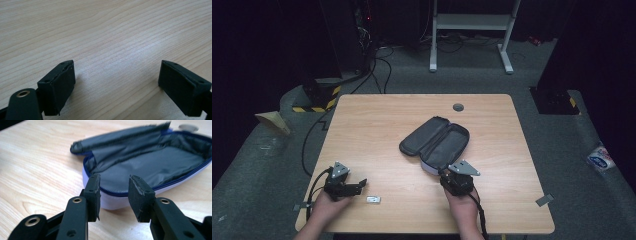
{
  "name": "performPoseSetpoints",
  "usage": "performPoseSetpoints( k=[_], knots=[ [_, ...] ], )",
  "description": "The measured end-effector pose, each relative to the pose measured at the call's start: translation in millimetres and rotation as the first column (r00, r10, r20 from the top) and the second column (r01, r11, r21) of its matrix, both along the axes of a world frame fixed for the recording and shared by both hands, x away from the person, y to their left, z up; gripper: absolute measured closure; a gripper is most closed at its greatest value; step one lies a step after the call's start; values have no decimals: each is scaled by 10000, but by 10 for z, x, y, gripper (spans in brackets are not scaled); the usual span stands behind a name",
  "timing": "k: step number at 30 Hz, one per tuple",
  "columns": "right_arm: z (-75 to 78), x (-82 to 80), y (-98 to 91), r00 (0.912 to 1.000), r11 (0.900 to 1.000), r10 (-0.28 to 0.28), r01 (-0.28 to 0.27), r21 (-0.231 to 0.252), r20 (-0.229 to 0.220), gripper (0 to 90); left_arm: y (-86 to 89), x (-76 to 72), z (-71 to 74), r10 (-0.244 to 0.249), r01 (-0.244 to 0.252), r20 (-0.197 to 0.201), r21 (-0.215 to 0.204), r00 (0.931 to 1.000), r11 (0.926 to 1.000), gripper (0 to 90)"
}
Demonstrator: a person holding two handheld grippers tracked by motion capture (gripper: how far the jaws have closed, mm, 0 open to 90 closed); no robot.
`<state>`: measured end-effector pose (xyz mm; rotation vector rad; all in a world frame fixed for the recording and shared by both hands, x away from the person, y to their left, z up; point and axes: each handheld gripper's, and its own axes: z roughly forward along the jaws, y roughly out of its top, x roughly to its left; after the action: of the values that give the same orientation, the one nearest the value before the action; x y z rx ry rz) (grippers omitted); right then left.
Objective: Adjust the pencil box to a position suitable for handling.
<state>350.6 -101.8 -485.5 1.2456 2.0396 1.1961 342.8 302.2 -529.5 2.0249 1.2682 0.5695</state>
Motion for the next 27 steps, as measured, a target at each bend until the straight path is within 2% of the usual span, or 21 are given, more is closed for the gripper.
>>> performPoseSetpoints(
  k=[2,7,10,11,13,14,16,18,19,23,27],
  knots=[
    [20,6,-19,10000,10000,-41,41,12,61,611,0,0,0,-3,3,9,11,10000,10000,143],
    [109,133,-205,9980,9980,-616,617,-96,136,610,-3,-2,-1,13,-13,-8,-35,10000,10000,145],
    [114,303,-353,9937,9933,-1115,1117,-287,102,616,-2,-2,-1,6,-6,-5,-26,10000,10000,145],
    [101,424,-436,9904,9896,-1384,1384,-393,17,624,-1,-1,0,-1,1,1,-12,10000,10000,145],
    [93,481,-470,9882,9875,-1533,1529,-373,-69,628,-5,-3,-2,35,-35,-20,-68,10000,10000,145],
    [81,601,-531,9856,9849,-1686,1679,-420,-140,641,-5,-3,-2,31,-32,-17,-63,10000,10000,145],
    [76,641,-543,9840,9834,-1770,1761,-449,-186,645,-5,-3,-2,35,-35,-18,-66,10000,10000,145],
    [53,808,-594,9800,9801,-1957,1942,-421,-370,664,-5,-4,-2,34,-34,-19,-63,10000,10000,145],
    [53,808,-594,9800,9801,-1957,1942,-421,-370,664,-5,-4,-2,31,-31,-16,-62,10000,10000,145],
    [39,1002,-620,9744,9750,-2202,2184,-403,-466,691,-5,-6,-2,23,-23,-9,-66,10000,10000,147],
    [5,1156,-660,9675,9704,-2403,2375,-437,-790,720,-3,-7,-1,7,-7,-2,-54,10000,10000,148]
  ],
)
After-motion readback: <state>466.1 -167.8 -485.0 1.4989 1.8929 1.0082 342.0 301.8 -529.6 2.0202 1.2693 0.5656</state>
